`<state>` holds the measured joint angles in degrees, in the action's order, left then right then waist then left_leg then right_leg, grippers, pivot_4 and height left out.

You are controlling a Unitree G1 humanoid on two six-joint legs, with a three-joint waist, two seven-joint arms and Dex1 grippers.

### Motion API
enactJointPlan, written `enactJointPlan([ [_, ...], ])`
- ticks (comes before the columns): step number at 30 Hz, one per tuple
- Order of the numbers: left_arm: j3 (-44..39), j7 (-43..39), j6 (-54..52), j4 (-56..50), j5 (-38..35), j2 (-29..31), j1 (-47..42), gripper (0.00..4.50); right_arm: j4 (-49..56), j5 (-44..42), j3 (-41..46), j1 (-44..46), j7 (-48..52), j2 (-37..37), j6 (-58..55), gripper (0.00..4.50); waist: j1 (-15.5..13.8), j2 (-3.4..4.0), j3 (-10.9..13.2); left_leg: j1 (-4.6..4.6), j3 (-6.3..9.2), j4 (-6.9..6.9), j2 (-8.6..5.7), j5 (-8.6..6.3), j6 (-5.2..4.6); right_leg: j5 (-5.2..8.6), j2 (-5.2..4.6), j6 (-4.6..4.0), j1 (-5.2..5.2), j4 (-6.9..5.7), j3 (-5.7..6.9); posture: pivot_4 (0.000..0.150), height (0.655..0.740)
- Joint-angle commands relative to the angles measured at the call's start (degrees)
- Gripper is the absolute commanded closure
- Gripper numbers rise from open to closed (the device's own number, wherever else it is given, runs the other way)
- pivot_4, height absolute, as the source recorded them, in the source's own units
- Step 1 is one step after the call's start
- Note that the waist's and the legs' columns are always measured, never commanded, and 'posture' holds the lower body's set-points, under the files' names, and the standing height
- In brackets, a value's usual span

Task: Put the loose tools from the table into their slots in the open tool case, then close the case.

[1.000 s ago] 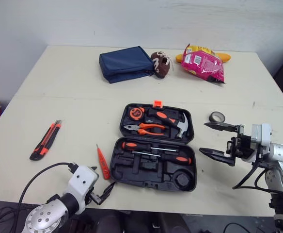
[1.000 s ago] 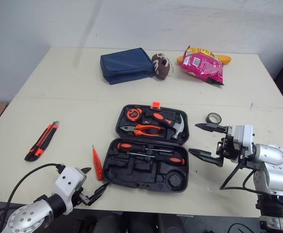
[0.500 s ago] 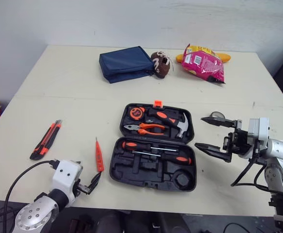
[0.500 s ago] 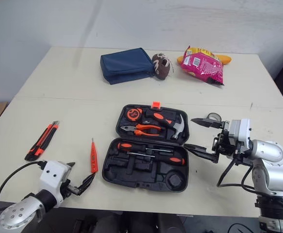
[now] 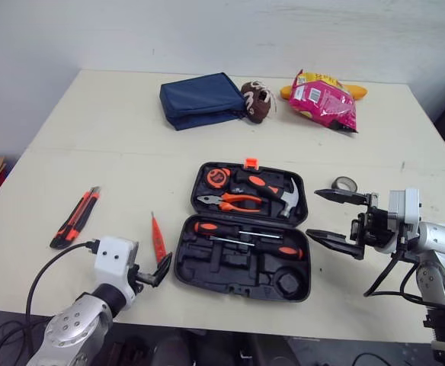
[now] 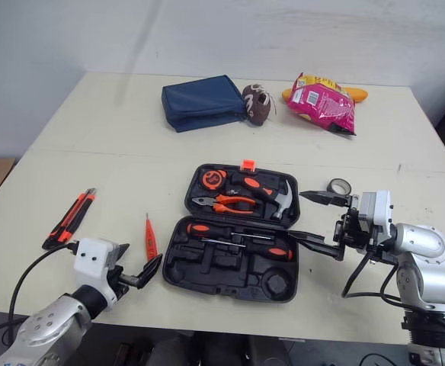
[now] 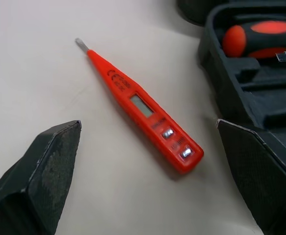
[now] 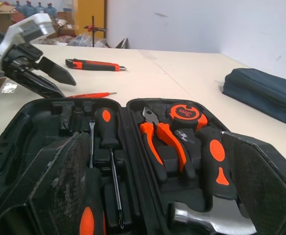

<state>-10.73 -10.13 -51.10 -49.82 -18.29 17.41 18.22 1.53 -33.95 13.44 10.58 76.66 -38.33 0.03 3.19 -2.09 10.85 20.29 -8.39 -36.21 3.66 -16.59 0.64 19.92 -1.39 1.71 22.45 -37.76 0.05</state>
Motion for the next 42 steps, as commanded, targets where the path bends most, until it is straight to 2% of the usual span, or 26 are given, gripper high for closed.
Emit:
enactJointPlan([
  [1,1.74,4.01,-4.76,-2.39,1.26,-0.72,-3.63,0.0,1.83,-0.96,0.12,0.17,-0.27,-0.19,-0.26,0.08,-0.08,0.0,0.0,0.0,0.0,0.0,-0.01,0.0,0.0,-0.01,0.0,0.01,-0.01,0.0,-0.01,0.15,0.74],
  [7,3.53,8.44,-13.33,-0.45,2.94,-2.14,-9.38,0.0,3.19,-1.58,0.44,-0.28,-0.73,-0.21,-1.09,0.08,-0.09,0.0,0.0,0.01,0.0,0.02,-0.02,0.12,0.21,-0.02,0.0,0.03,0.0,0.0,-0.02,0.15,0.74],
  [16,4.17,10.75,-23.56,1.27,3.63,-5.14,-15.65,0.0,3.11,-1.9,0.29,-0.02,-0.41,0.05,-1.08,0.08,-0.25,0.01,0.0,0.01,-0.01,-0.01,-0.03,0.16,0.27,-0.04,0.0,0.07,-0.02,0.0,-0.01,0.15,0.74],
  [23,-0.56,10.93,-31.03,-0.89,4.97,-3.99,-15.44,0.0,3.4,-2.29,0.19,-0.19,-0.28,-0.13,-1.83,0.08,-0.11,0.02,-0.01,-0.02,-0.01,0.0,-0.04,0.17,0.28,-0.04,0.0,0.08,-0.03,-0.02,-0.03,0.15,0.74],
  [32,-6.2,8.05,-36.29,-3.15,4.12,-4.96,-16.83,0.0,3.11,-2.47,0.04,0.18,0.7,-0.18,-2.05,0.08,0.0,0.03,-0.02,-0.06,-0.01,0.03,-0.02,0.2,0.38,-0.03,0.05,0.06,-0.03,-0.03,-0.06,0.15,0.74],
  [42,-0.46,5.91,-37.45,-0.48,3.38,-2.96,-19.93,0.0,3.88,-2.24,-0.64,0.29,0.88,0.72,-0.39,0.08,-0.33,0.04,-0.02,-0.04,0.0,0.03,-0.04,0.21,0.38,-0.04,0.03,0.07,-0.02,-0.03,-0.06,0.15,0.74],
])
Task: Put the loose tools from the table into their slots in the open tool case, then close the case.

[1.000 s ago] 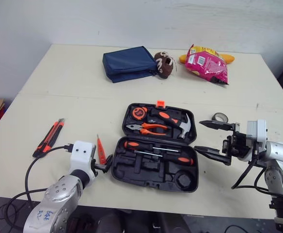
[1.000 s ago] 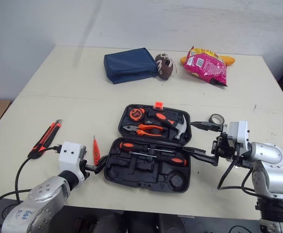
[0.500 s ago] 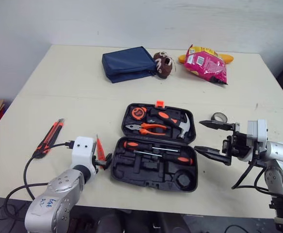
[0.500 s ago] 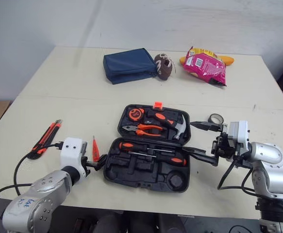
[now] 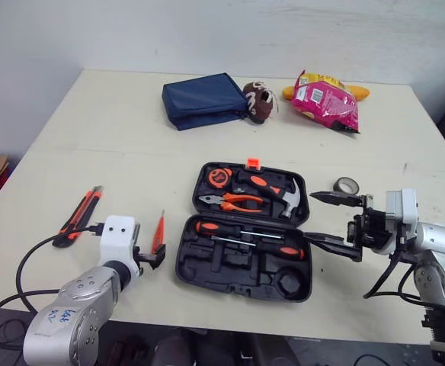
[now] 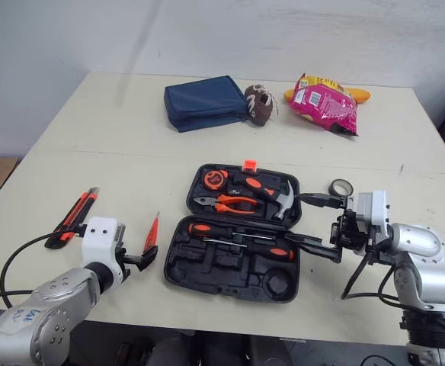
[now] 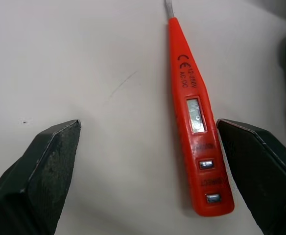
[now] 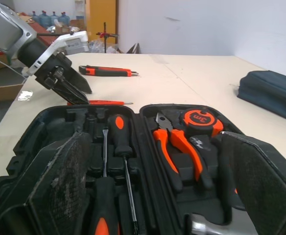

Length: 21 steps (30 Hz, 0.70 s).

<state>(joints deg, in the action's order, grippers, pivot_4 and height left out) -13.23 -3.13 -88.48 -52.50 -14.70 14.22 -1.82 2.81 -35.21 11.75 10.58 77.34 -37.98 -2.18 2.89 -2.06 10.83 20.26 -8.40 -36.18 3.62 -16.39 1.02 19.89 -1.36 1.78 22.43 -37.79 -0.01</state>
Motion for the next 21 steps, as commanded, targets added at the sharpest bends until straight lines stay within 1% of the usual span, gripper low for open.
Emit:
enactJointPlan([
  [1,2.21,-1.25,0.11,2.57,-0.23,0.2,0.03,0.0,2.72,-0.97,1.04,0.22,0.2,0.51,2.26,0.08,-0.19,0.02,-0.01,0.0,0.0,0.0,0.0,0.0,0.0,0.0,0.0,0.0,0.0,0.0,0.0,0.15,0.74],
  [6,5.34,-0.67,0.02,4.92,-0.05,-0.73,-2.34,0.0,7.54,-4.26,1.61,-2.42,1.09,1.92,3.47,0.08,-1.49,0.13,-0.07,-0.01,0.04,-0.02,-0.04,0.01,-0.04,-0.01,-0.03,0.02,-0.03,0.01,0.0,0.15,0.74],
  [12,7.1,-0.64,0.56,6.95,0.62,-1.16,-4.88,0.0,10.65,-4.66,0.9,-4.01,1.03,2.5,3.93,0.08,-1.6,0.17,-0.1,0.0,0.06,-0.02,-0.1,-0.01,-0.14,-0.06,-0.09,0.1,-0.08,0.04,0.0,0.15,0.74],
  [15,7.64,-0.94,0.25,6.87,0.71,-1.26,-4.25,0.0,11.07,-4.34,0.82,-4.34,0.02,2.4,3.73,0.08,-1.6,0.2,-0.11,-0.01,0.07,-0.02,-0.11,0.0,-0.18,-0.06,-0.09,0.1,-0.09,0.04,0.0,0.15,0.74],
  [18,7.72,-1.01,0.21,6.75,0.86,-1.33,-3.45,0.76,11.64,-4.27,0.59,-4.53,-0.71,2.09,3.32,0.0,-1.5,0.21,-0.12,-0.01,0.07,-0.01,-0.11,0.0,-0.17,-0.06,-0.1,0.1,-0.08,0.04,0.0,0.15,0.74],
  [21,7.49,-1.07,0.66,7.03,1.18,-1.24,-2.96,2.07,12.52,-4.25,0.24,-4.3,-1.6,1.75,2.62,0.0,-1.49,0.22,-0.13,0.0,0.07,-0.01,-0.11,0.0,-0.18,-0.06,-0.1,0.1,-0.08,0.06,0.0,0.15,0.74],
])
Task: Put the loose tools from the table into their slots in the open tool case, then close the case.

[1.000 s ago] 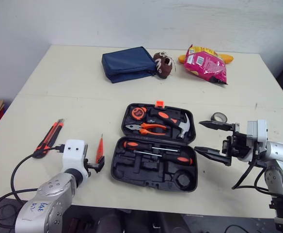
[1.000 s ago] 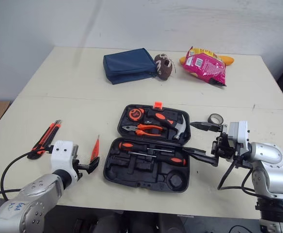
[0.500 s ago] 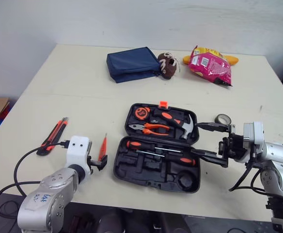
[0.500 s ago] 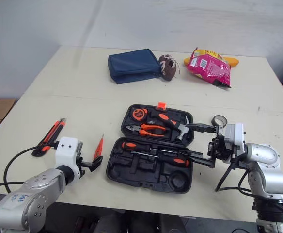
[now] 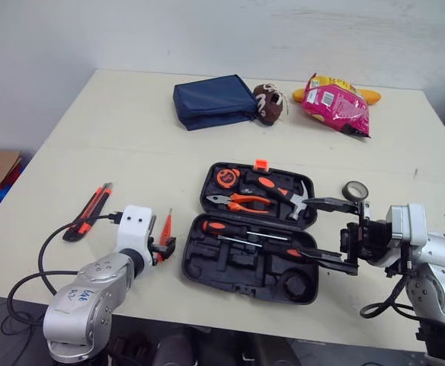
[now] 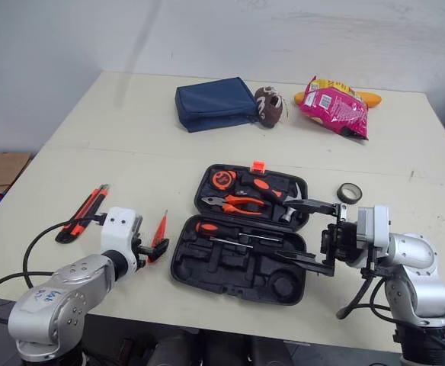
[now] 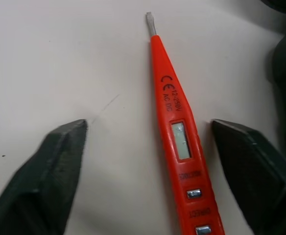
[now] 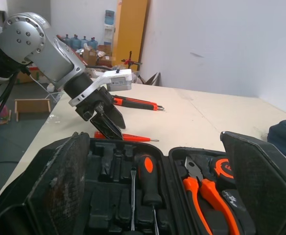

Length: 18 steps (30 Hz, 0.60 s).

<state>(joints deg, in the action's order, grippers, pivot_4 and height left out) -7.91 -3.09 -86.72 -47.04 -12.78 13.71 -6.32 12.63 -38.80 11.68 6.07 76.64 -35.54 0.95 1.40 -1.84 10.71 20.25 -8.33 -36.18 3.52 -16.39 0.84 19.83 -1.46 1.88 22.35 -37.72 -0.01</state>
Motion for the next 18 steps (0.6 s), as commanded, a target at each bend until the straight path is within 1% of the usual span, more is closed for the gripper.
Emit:
enactJointPlan([
  [1,2.07,-1.19,-0.9,1.76,-0.71,-0.71,1.63,2.53,3.11,-0.68,0.14,0.44,-1.3,-0.84,-1.0,0.0,0.0,0.0,0.0,0.0,0.0,0.0,0.0,0.0,0.0,0.0,0.0,0.0,0.0,0.01,0.0,0.15,0.74],
  [5,1.85,-1.37,-0.27,2.13,-0.69,-0.46,1.77,4.18,3.91,-0.65,-0.2,0.73,-2.02,-1.26,-2.3,0.0,-0.01,0.0,0.0,0.02,0.0,0.0,-0.01,-0.01,-0.01,0.0,-0.02,0.0,0.0,0.05,0.0,0.15,0.74],
  [9,-0.77,-4.43,4.88,1.25,-1.8,2.11,3.07,4.19,4.76,-0.4,-0.47,1.61,-3.6,-1.93,-4.47,0.0,0.17,0.0,0.0,0.02,0.0,0.01,-0.01,-0.01,-0.02,0.0,-0.01,0.0,0.01,0.05,0.0,0.15,0.74],
  [12,-4.0,-10.63,13.16,1.09,-2.85,8.71,5.3,4.19,5.19,-0.07,-0.26,2.19,-4.75,-2.41,-5.24,0.0,0.38,-0.07,0.04,0.07,-0.01,0.03,0.02,-0.01,-0.01,0.0,0.0,-0.01,0.09,0.04,0.01,0.15,0.74],
  [15,-7.54,-16.86,21.6,2.54,-4.63,13.57,7.13,4.19,5.4,0.32,0.16,2.44,-5.57,-3.1,-5.4,0.0,0.4,-0.16,0.1,0.08,-0.03,0.1,0.06,-0.03,0.03,0.05,0.01,-0.09,0.17,0.05,0.04,0.15,0.74],
  [16,-8.73,-19.69,25.44,3.46,-5.17,15.62,7.73,4.19,5.5,0.33,0.44,2.57,-5.79,-3.48,-5.55,0.0,0.35,-0.17,0.1,0.11,-0.03,0.11,0.07,-0.03,0.04,0.06,0.01,-0.11,0.19,0.05,0.06,0.15,0.74],
  [17,-9.84,-24.63,30.95,4.85,-5.68,19.05,8.39,4.19,5.45,0.3,1.0,2.56,-5.71,-4.14,-5.65,0.0,0.33,-0.17,0.1,0.13,-0.03,0.11,0.08,-0.04,0.03,0.07,0.0,-0.13,0.21,0.05,0.08,0.15,0.74],
  [18,-11.08,-32.25,37.74,6.37,-7.17,22.79,8.92,4.19,5.37,0.33,1.72,2.25,-5.31,-5.08,-5.69,0.0,0.33,-0.2,0.12,0.14,-0.03,0.12,0.08,-0.05,0.04,0.08,-0.01,-0.14,0.22,0.07,0.08,0.15,0.74],
])
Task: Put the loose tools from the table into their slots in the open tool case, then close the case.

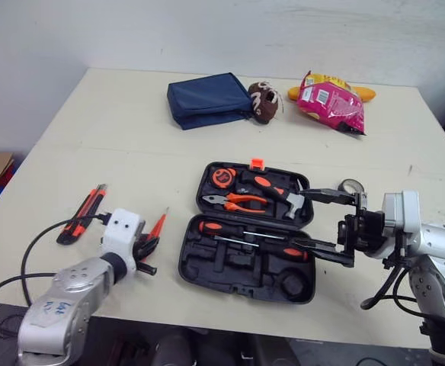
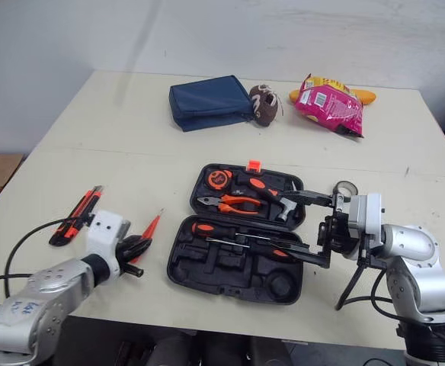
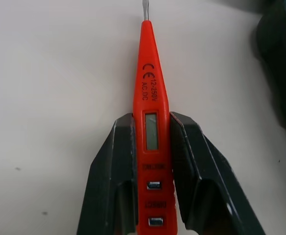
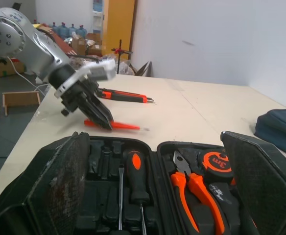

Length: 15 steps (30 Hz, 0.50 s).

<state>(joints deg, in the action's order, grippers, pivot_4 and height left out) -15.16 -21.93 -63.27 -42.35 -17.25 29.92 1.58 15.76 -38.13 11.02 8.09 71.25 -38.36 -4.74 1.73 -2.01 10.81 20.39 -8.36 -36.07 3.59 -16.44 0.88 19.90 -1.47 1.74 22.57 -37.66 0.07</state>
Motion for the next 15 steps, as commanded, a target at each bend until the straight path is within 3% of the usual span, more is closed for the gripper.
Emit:
enactJointPlan([
  [1,-4.12,-20.4,17.95,3.38,-4.08,11.47,1.55,4.19,2.12,-0.41,3.04,-0.29,0.24,-3.05,-0.22,0.0,0.0,-0.02,0.04,0.04,-0.01,0.0,0.01,-0.01,0.02,0.03,-0.01,-0.05,0.03,0.01,0.04,0.15,0.74],
  [6,0.31,-39.91,38.03,11.77,-6.55,20.5,-3.93,4.19,0.87,0.06,4.29,-2.81,2.12,-5.29,0.8,0.0,-0.24,0.09,0.03,0.07,-0.01,0.08,0.02,-0.18,0.01,0.11,-0.17,-0.22,-0.02,0.23,0.24,0.15,0.74],
  [9,7.72,-44.17,35.18,13.69,-5.56,25.48,-11.88,4.19,0.09,0.4,4.68,-3.43,2.37,-5.24,1.13,0.0,-0.04,0.09,0.04,0.18,-0.01,0.07,0.05,-0.3,-0.03,0.12,-0.15,-0.22,0.01,0.29,0.28,0.15,0.74],
  [11,15.45,-45.36,32.38,14.53,-3.99,25.74,-21.33,4.19,-0.52,0.67,4.77,-4.13,3.14,-5.44,1.54,0.0,-0.12,0.13,0.07,0.19,-0.03,0.04,0.06,-0.32,-0.04,0.13,-0.1,-0.19,0.03,0.29,0.25,0.15,0.74],
  [15,28.36,-47.44,28.75,14.52,-0.24,23.44,-31.95,4.19,-1.1,0.6,6.33,-6.44,4.35,-5.77,2.68,0.0,-0.04,0.14,0.07,0.29,-0.06,-0.05,0.06,-0.31,-0.05,0.16,-0.01,-0.01,0.07,0.27,0.18,0.15,0.74],
])
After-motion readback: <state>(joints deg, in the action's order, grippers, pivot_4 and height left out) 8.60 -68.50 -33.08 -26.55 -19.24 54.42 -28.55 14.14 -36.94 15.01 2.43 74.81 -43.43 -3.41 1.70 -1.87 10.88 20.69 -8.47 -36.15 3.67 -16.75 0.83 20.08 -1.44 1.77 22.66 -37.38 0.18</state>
